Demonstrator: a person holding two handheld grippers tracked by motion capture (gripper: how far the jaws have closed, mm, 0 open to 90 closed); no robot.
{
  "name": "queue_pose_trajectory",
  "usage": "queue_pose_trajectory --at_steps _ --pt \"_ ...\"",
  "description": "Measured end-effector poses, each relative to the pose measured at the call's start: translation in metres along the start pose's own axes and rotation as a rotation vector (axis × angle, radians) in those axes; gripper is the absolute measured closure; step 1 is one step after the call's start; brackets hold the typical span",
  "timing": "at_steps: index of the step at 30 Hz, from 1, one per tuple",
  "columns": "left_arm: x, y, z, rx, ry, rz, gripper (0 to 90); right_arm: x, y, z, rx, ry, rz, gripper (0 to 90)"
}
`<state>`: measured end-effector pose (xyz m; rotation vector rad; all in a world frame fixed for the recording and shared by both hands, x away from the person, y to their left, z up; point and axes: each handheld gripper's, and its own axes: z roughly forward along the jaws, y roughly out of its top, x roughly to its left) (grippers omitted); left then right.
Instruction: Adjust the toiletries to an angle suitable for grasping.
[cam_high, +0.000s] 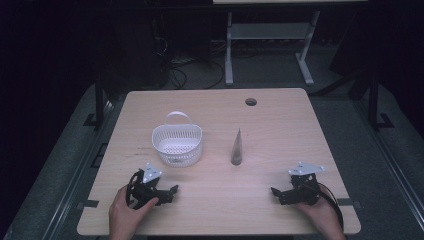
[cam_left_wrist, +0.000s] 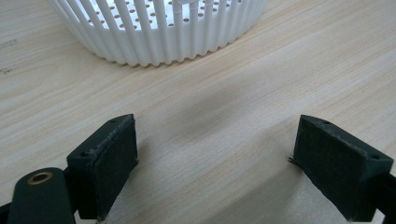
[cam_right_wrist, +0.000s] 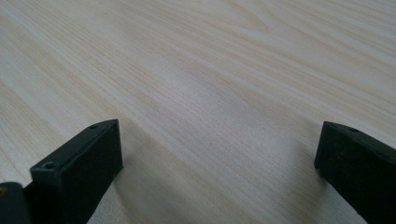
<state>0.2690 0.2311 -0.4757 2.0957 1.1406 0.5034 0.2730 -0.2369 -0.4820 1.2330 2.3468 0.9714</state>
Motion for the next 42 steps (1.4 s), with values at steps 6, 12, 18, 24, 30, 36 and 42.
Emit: queue_pose_trajectory --at_steps 6,12,18,24,30,36,42 --pt "0.0 0.0 0.0 0.0 0.0 0.0 12.5 -0.002 0.003 -0.005 -0.001 0.024 0.016 14.6" --pt "0.0 0.0 0.0 0.001 -0.002 0.003 12.6 -0.003 0.011 -0.016 -0.053 0.05 0.024 32.1" --pt "0.001 0.0 0.0 0.001 -0.014 0.015 12.6 -0.003 0.021 -0.025 -0.106 0.055 0.002 50.7" --pt "0.001 0.0 0.0 0.001 -0.016 0.017 12.6 -0.004 0.03 -0.032 -0.136 0.08 -0.009 69.0" --pt "0.001 0.0 0.0 0.0 -0.017 0.016 12.5 -0.004 0.039 -0.04 -0.166 0.097 -0.031 85.8" --pt "0.001 0.0 0.0 0.0 -0.017 0.016 12.5 -0.003 0.053 -0.043 -0.199 0.121 -0.053 89.6" --pt "0.001 0.0 0.0 0.0 -0.017 0.016 12.5 -0.003 0.068 -0.043 -0.237 0.156 -0.066 89.6"
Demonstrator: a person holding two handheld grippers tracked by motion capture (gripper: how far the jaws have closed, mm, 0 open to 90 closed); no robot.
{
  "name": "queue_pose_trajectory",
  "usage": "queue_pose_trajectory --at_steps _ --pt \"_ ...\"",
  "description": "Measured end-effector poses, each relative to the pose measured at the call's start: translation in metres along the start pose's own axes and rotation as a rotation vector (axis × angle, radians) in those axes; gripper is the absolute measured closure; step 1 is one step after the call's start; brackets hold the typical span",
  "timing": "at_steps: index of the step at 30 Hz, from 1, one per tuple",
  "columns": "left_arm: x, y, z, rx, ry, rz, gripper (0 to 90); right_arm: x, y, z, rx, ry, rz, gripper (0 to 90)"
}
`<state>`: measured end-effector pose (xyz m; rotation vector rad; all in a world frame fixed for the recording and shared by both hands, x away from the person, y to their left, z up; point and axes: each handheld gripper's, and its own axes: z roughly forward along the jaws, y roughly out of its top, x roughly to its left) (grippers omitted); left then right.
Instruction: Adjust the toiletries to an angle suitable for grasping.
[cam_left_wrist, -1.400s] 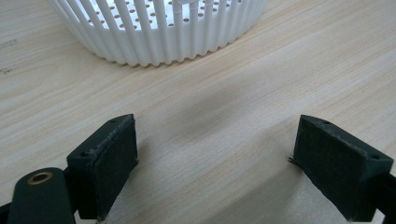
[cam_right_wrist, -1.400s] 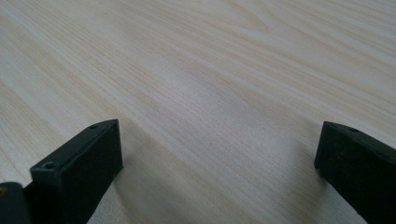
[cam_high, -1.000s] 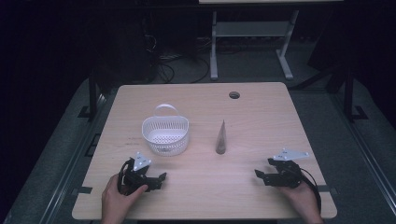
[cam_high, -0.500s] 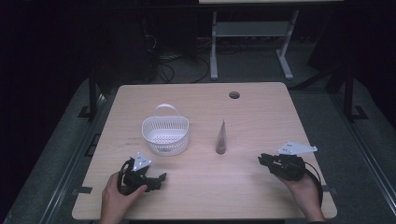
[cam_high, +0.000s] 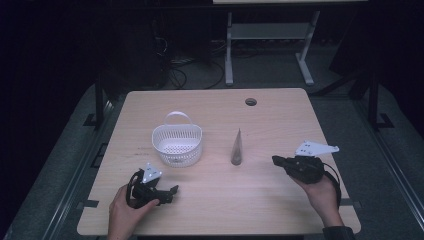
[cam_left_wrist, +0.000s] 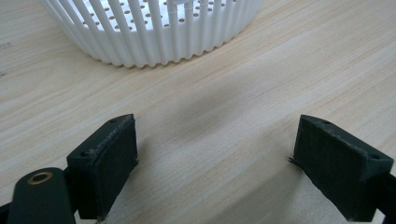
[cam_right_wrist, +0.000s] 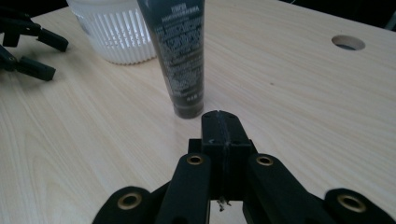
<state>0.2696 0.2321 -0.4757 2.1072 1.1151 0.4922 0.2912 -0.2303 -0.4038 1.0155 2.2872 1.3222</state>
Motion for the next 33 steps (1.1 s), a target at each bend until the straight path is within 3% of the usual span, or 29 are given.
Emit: queue_pose_trajectory --at_steps 33 --pt "0.0 0.001 0.001 -0.003 0.0 0.0 12.5 0.014 0.054 0.037 -0.055 0.109 -0.061 89.6"
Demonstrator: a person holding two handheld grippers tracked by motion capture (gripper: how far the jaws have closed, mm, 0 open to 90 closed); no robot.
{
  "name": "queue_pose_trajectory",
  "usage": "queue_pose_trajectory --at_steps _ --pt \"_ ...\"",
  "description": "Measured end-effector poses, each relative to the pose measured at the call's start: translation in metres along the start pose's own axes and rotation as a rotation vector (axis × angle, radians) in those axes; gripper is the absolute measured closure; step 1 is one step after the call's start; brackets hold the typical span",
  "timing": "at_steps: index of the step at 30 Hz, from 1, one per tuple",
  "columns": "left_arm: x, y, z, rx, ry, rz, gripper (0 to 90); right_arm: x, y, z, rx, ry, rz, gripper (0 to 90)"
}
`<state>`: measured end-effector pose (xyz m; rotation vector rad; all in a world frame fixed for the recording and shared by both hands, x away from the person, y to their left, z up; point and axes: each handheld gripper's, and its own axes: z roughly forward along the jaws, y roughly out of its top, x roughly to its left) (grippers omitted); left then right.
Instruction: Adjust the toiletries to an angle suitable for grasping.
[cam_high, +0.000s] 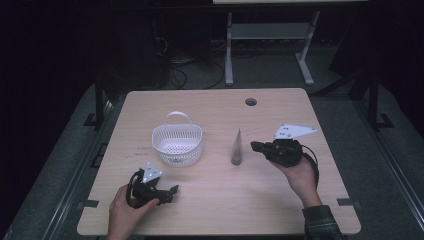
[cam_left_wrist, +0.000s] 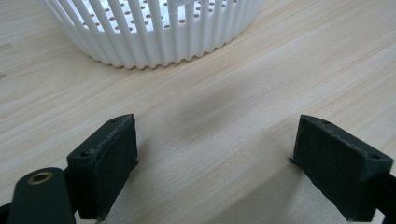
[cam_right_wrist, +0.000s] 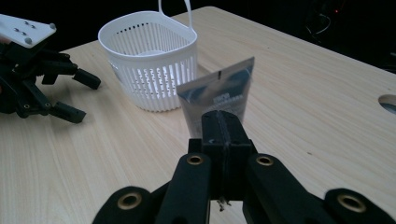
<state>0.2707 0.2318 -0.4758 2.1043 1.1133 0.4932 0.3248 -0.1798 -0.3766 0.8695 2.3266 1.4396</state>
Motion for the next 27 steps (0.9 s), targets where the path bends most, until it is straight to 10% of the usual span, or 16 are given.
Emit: queue_pose_trajectory --at_steps 27 --pt "0.0 0.0 0.0 0.001 0.0 0.0 12.5 0.013 0.009 0.03 0.035 0.053 -0.035 89.6"
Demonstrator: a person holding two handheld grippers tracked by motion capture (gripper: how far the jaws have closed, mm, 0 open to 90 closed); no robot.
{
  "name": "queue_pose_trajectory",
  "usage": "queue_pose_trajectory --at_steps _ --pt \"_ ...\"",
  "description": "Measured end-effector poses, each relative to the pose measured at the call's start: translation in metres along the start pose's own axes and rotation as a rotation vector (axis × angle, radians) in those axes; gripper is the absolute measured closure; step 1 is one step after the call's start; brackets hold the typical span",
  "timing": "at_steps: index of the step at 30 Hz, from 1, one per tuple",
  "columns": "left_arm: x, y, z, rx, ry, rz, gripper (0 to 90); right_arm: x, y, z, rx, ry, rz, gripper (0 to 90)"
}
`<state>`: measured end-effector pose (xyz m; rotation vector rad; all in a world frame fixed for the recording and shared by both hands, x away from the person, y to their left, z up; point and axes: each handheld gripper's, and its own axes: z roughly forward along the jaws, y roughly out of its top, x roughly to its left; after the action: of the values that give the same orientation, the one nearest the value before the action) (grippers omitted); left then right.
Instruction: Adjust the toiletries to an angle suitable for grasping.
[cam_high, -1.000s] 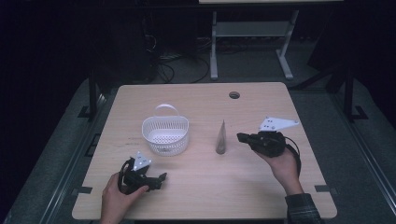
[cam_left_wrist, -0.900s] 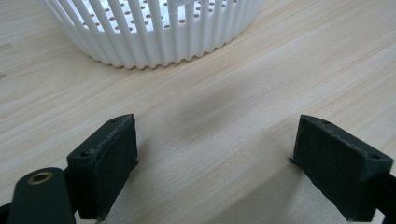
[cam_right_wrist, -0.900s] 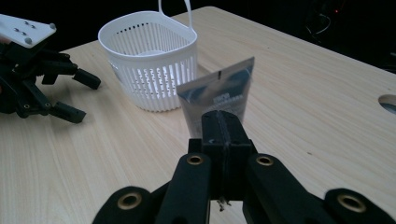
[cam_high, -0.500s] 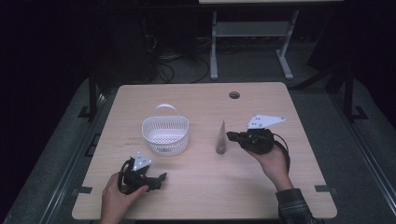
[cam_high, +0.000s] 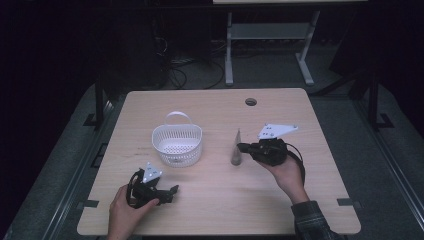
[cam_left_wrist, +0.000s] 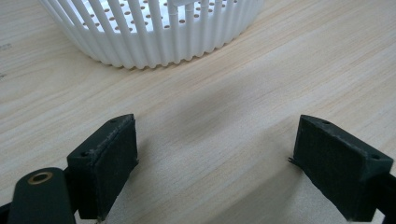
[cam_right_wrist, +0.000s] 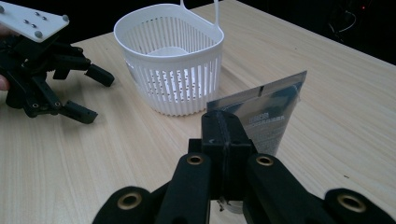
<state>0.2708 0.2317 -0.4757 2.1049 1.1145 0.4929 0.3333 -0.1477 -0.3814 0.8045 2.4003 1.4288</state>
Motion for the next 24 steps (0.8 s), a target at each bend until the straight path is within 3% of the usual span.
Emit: queue_pose_trajectory --at_steps 24 --pt "0.0 0.0003 0.0003 0.001 0.001 0.001 12.6 0.0027 0.0074 0.0074 -0.005 0.026 -0.018 89.7"
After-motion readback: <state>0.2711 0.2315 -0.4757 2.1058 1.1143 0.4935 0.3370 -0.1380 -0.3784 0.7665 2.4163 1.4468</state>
